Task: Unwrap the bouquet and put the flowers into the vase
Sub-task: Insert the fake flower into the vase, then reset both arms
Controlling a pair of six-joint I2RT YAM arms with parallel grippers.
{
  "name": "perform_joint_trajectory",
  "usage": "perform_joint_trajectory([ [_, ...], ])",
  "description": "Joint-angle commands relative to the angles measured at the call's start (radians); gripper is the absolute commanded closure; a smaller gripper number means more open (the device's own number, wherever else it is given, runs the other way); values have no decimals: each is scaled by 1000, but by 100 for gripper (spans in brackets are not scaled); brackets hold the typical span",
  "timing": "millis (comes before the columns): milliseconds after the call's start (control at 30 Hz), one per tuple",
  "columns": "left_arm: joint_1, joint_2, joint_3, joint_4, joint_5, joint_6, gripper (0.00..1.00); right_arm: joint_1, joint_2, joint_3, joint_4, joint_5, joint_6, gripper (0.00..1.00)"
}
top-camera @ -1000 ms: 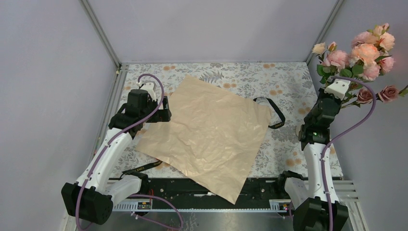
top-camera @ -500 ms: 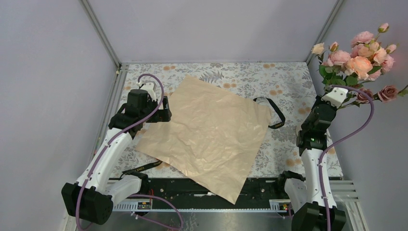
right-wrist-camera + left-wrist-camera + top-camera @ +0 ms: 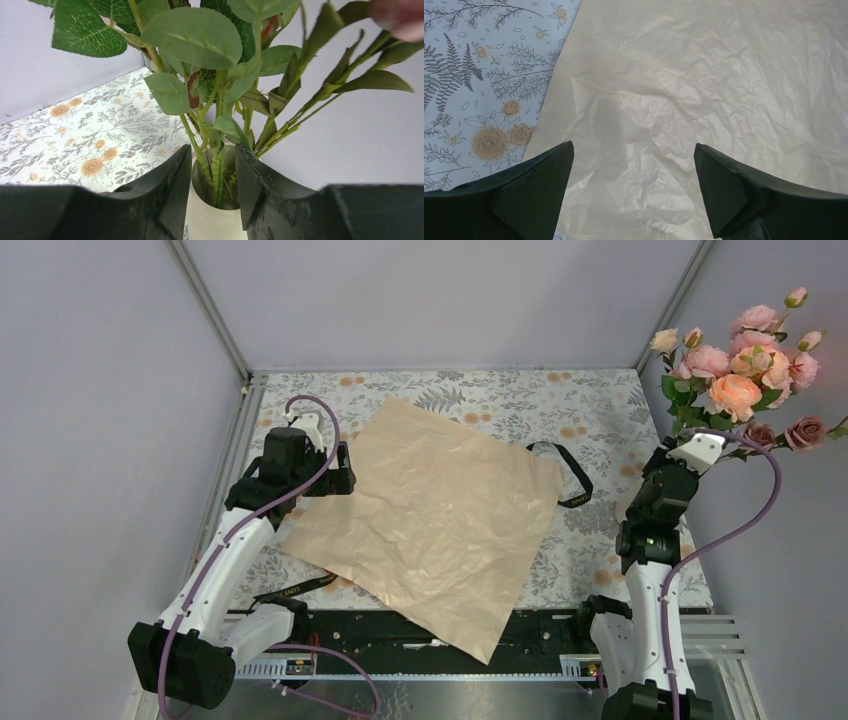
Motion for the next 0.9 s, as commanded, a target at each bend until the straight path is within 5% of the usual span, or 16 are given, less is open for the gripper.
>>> perform_joint_trajectory([
  [0,10,-29,-6,54,11,-8,1,-2,-55,-3,-17,-21,42,53],
  [200,14,-41,-11,54,-5,-8,1,-2,-122,-20,-54,-24,75,34],
  [533,23,-81,-24,70,-55,-12,1,-2,-229,24,-210,-179,204,31],
  [867,30,-197,-27,83,-260,-70,1,0,-95,264,-516,-418,340,28],
])
